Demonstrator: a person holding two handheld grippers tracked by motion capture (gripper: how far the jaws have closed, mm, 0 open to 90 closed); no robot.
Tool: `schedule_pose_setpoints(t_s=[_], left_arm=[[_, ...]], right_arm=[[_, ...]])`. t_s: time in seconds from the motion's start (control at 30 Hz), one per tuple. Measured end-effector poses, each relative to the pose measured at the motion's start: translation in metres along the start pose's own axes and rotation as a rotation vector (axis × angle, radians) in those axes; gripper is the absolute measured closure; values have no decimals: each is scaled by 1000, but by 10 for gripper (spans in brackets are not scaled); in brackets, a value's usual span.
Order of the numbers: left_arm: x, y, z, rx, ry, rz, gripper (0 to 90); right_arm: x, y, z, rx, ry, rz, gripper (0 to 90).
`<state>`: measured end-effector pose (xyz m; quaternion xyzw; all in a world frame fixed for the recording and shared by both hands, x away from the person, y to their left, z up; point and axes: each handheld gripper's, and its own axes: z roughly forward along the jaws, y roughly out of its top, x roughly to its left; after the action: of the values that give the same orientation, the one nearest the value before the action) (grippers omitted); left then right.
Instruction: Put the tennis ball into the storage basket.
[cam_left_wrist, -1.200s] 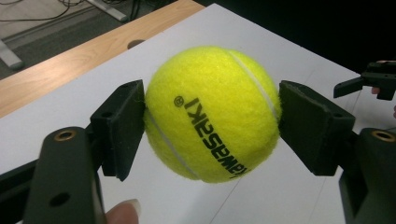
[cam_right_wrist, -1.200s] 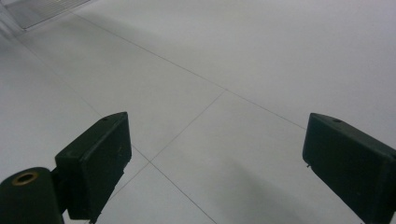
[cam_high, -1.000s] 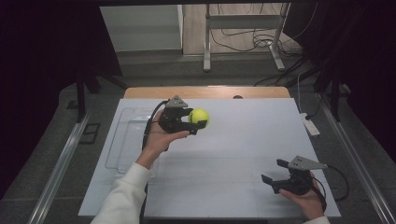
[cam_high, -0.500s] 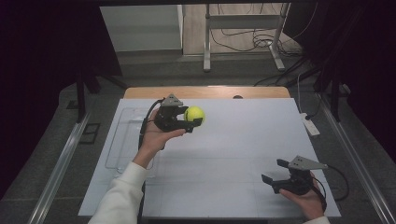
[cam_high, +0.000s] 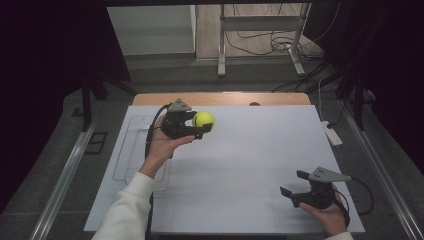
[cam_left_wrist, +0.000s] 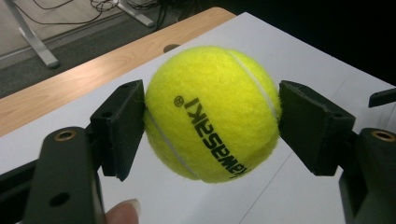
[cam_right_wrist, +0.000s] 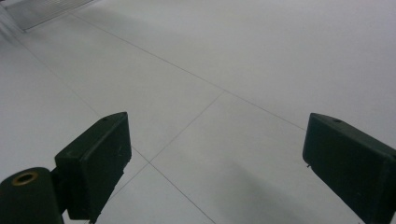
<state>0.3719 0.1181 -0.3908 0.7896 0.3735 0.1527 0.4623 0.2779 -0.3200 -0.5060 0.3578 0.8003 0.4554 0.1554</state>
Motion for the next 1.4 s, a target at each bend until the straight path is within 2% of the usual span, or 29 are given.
schedule_pose_setpoints(t_s=[1.4], left_arm=[[27, -8, -12, -21, 84, -55, 269]], right_arm=[[0, 0, 0, 0, -6, 0, 83]])
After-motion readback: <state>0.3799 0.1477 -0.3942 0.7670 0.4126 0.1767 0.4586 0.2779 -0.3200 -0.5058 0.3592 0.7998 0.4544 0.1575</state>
